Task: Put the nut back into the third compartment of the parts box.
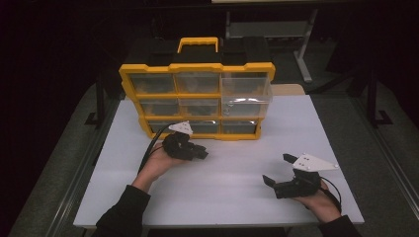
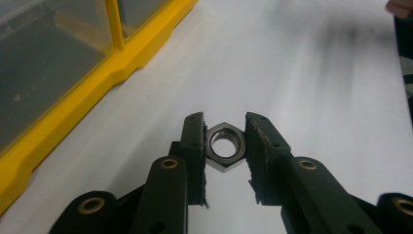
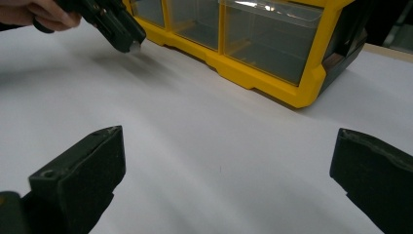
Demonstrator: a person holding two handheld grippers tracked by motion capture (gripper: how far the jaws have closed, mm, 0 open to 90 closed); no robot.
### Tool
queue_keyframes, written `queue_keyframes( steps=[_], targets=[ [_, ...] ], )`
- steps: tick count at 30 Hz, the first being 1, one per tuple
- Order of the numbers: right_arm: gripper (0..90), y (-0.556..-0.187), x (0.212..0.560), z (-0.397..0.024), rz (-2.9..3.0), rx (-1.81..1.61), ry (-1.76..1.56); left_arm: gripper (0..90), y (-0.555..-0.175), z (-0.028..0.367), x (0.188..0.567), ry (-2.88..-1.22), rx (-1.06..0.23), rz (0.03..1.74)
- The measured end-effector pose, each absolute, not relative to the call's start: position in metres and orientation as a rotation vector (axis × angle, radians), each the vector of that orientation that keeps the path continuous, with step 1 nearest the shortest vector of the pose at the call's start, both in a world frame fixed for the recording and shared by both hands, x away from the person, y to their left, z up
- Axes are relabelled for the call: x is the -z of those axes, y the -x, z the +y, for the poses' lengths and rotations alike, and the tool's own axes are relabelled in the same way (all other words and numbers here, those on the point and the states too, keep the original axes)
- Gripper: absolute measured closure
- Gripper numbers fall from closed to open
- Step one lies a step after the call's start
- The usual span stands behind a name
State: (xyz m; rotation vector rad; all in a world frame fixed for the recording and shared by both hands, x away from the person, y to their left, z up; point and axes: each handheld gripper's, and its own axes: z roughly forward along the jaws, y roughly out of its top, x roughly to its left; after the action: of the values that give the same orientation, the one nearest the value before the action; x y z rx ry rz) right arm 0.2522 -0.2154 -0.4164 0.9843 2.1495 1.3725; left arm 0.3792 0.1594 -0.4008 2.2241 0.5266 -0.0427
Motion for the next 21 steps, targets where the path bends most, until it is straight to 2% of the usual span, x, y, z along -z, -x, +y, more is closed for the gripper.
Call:
queue_keyframes(
  steps=[21],
  targets=[
    [0.0, -0.251, 0.417, -0.216, 2.152, -1.386, -0.999, 70.6, -0.381, 0.153, 0.352, -2.167, 0.048, 0.506]
  ],
)
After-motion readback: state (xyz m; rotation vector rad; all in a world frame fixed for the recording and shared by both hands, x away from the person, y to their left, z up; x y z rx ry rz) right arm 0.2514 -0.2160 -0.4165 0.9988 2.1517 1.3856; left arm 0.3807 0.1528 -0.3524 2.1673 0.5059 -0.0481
